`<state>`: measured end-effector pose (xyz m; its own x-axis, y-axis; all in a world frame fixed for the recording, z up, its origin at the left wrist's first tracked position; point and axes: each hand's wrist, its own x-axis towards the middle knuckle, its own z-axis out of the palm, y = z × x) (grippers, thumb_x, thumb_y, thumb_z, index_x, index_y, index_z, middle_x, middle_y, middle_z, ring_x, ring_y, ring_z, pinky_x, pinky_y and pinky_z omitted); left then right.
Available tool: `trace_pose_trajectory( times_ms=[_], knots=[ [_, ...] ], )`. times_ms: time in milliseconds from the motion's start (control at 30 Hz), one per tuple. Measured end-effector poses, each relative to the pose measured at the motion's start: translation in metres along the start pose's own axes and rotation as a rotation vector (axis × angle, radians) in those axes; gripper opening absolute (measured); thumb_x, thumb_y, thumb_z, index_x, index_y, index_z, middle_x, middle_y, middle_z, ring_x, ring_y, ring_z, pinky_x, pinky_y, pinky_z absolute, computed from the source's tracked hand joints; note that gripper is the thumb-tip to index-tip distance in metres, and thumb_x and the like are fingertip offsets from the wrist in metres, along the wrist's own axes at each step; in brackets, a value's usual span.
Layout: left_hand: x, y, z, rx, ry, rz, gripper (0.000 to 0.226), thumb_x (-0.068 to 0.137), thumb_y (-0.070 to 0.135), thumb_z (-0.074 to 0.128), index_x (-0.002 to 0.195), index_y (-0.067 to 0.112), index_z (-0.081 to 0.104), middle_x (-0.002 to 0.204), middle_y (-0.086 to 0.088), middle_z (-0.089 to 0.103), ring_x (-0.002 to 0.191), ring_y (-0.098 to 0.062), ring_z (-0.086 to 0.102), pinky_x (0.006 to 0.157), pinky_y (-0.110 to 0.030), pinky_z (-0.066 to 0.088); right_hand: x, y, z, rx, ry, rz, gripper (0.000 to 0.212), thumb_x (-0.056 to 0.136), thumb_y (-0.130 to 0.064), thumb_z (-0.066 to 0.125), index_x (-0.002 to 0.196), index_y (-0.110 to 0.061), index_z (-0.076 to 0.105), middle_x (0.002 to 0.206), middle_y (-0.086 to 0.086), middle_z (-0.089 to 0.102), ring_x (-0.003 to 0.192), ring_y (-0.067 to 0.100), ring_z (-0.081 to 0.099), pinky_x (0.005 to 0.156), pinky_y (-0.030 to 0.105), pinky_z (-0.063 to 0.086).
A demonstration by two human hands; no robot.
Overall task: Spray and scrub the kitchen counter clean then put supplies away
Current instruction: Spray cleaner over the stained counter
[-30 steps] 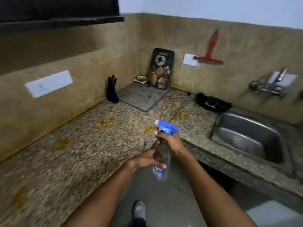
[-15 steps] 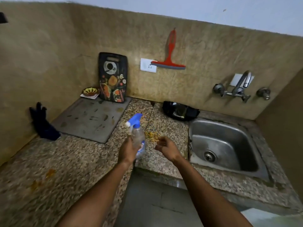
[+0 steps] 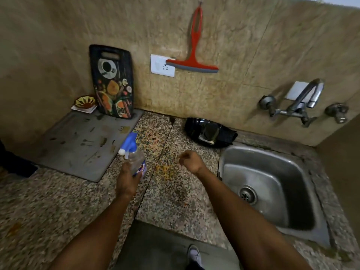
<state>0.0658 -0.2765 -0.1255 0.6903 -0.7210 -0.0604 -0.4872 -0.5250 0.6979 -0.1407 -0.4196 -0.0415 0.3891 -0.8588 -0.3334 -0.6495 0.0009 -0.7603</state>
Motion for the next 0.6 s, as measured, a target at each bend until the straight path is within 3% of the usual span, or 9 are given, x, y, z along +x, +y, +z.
trace_pose_trajectory(
  times_ms=[100,167,200,300,400,500,600],
  knots=[
    [-0.017,-0.024,0.026,0.232,0.051,-0.237,0.05,0.091,0.026,0.062,0.124,-0.01,0.056,0.125,-0.034,0.055,0.115,-0.049,0.054,0.1,-0.052,0.043,0.036,0.011,-0.026,-0.095,0.074,0.029,0.013,0.092,-0.016,0.056,0.086,-0.016,0.068,0.099,0.011,0.072,0.091,0.027,0.065,0.073,0.029,0.045],
    [-0.036,-0.02,0.033,0.362,-0.071,-0.434,0.048,0.095,0.038,0.053,0.125,0.001,0.056,0.132,-0.026,0.054,0.121,-0.041,0.053,0.104,-0.048,0.042,0.059,0.022,-0.043,-0.132,0.184,0.062,0.014,0.092,-0.019,0.054,0.084,-0.021,0.066,0.098,0.012,0.072,0.088,0.03,0.065,0.073,0.032,0.049],
    [-0.042,-0.012,0.038,0.404,-0.155,-0.442,0.044,0.095,0.041,0.052,0.123,0.008,0.058,0.13,-0.019,0.057,0.119,-0.034,0.055,0.102,-0.043,0.044,0.07,0.028,-0.053,-0.137,0.229,0.08,0.014,0.093,-0.018,0.053,0.089,-0.02,0.067,0.1,0.013,0.072,0.088,0.031,0.065,0.074,0.034,0.05],
    [-0.041,0.047,0.046,0.401,-0.387,-0.187,0.032,0.097,0.043,0.048,0.104,0.015,0.062,0.113,-0.012,0.065,0.103,-0.026,0.062,0.089,-0.036,0.05,0.109,0.047,-0.079,-0.253,0.29,0.054,0.025,0.094,-0.012,0.051,0.116,-0.016,0.063,0.116,0.017,0.064,0.102,0.037,0.062,0.084,0.04,0.052],
    [-0.011,0.105,0.058,0.236,-0.374,0.026,0.023,0.096,0.037,0.053,0.081,0.019,0.051,0.085,-0.008,0.064,0.081,-0.027,0.061,0.071,-0.036,0.048,0.149,0.05,-0.095,-0.463,0.196,-0.006,0.049,0.098,-0.015,0.048,0.145,-0.028,0.041,0.136,0.019,0.045,0.123,0.04,0.047,0.096,0.049,0.049],
    [0.023,0.159,0.062,0.105,-0.271,0.084,0.016,0.095,0.034,0.055,0.086,0.022,0.051,0.08,0.001,0.059,0.074,-0.018,0.056,0.068,-0.034,0.046,0.185,0.05,-0.098,-0.631,0.022,0.006,0.06,0.1,-0.025,0.049,0.153,-0.036,0.023,0.15,0.017,0.03,0.136,0.04,0.032,0.104,0.053,0.041],
    [0.047,0.182,0.071,0.064,-0.211,0.13,0.017,0.095,0.038,0.056,0.099,0.021,0.055,0.09,-0.001,0.063,0.081,-0.019,0.059,0.073,-0.035,0.049,0.208,0.061,-0.096,-0.72,-0.027,-0.006,0.048,0.099,-0.031,0.051,0.146,-0.027,0.042,0.147,0.017,0.035,0.135,0.039,0.033,0.107,0.053,0.038]
  ],
)
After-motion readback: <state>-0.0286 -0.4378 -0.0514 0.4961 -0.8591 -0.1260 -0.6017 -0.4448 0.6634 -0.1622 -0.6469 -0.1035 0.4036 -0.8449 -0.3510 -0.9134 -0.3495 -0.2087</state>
